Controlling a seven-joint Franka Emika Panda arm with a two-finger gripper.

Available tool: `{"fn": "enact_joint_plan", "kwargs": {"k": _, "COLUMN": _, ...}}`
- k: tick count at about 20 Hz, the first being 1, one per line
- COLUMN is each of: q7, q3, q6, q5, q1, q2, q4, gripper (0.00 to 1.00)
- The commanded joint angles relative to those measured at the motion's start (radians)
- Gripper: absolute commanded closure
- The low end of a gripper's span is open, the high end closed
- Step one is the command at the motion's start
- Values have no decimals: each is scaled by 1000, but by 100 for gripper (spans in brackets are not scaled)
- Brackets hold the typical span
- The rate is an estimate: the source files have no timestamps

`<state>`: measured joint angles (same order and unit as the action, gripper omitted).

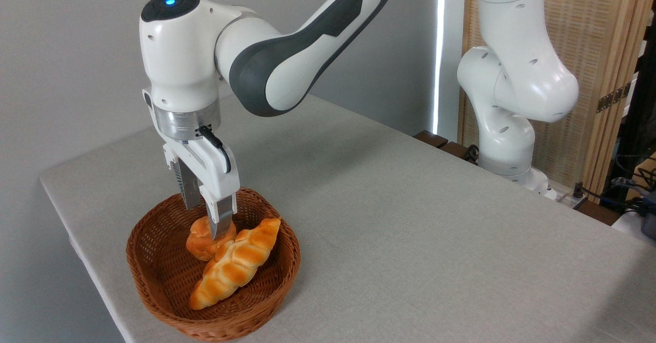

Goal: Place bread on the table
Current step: 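Close the gripper fingers around the round orange bun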

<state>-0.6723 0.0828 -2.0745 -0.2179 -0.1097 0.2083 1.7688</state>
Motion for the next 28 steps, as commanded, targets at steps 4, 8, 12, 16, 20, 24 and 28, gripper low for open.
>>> {"fn": "enact_joint_plan", "kwargs": {"k": 4, "q7": -27, "q3": 2, "q6": -36, "q5": 43, "q1": 1, "q2": 0, "q4": 47, "gripper": 0}}
{"fn": "enact_joint_plan", "kwargs": {"k": 8, "q7": -27, "q3": 2, "q6": -36, "q5": 45, "q1": 2, "q2": 5, "q4": 55, "gripper": 0}}
{"fn": "enact_joint_plan", "kwargs": {"k": 12, "q7": -29, "q3": 2, "q6": -36, "q5": 43, "q1": 2, "q2": 6, "q4": 55, "gripper": 25}}
{"fn": "enact_joint_plan", "kwargs": {"k": 16, "q7": -27, "q3": 2, "q6": -29, "q5": 43, "q1": 2, "q2": 5, "q4": 55, "gripper": 52}}
{"fn": "enact_joint_plan", "kwargs": {"k": 20, "q7": -27, "q3": 2, "q6": -27, "q5": 43, "q1": 4, "q2": 5, "q4": 55, "gripper": 53}}
{"fn": "enact_joint_plan", "kwargs": {"k": 24, "q7": -27, "q3": 0, "q6": -27, "q5": 43, "q1": 4, "q2": 3, "q4": 55, "gripper": 53}}
{"fn": "enact_joint_plan", "kwargs": {"k": 28, "q7": -27, "q3": 0, "q6": -27, "q5": 43, "q1": 5, "q2": 3, "q4": 55, "gripper": 53}}
